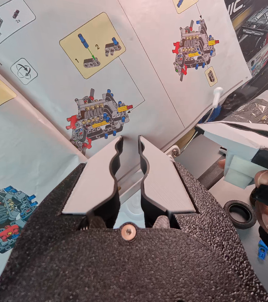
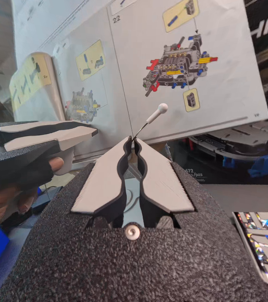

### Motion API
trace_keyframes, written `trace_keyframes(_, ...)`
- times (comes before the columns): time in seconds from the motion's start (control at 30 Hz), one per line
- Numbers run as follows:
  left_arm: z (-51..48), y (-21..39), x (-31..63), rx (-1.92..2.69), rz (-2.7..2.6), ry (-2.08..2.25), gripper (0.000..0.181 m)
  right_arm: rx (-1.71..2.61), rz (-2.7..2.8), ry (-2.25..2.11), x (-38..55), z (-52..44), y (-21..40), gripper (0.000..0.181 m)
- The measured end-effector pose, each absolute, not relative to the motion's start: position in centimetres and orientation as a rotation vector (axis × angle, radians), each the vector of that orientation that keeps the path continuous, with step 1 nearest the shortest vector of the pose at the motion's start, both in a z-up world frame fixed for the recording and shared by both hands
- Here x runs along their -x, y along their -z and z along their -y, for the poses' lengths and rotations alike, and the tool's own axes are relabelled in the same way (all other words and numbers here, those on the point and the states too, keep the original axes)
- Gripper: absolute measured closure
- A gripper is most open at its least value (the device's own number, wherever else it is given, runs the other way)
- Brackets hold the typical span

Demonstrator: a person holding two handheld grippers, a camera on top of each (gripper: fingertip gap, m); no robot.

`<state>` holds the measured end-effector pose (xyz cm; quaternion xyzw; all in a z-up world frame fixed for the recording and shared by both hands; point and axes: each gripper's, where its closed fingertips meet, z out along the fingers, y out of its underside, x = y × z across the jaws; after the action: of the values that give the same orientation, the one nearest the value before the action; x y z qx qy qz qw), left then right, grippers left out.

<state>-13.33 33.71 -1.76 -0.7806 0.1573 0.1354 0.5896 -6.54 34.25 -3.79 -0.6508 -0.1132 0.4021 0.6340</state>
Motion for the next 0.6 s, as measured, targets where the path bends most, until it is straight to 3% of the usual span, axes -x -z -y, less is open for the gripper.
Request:
trace_keyframes(0.3, -33.6, 1.5, 13.0, 1.774, -0.376, -0.225, 0.164, 1.147, 1.083, -0.194, 10.3, -33.5, 2.0, 0.179)
trace_keyframes(0.6, -32.4, 0.6, 14.2, 1.728, -0.229, -0.036, 0.152, 1.041, 1.394, -0.007, 11.3, -33.1, 2.1, 0.179)
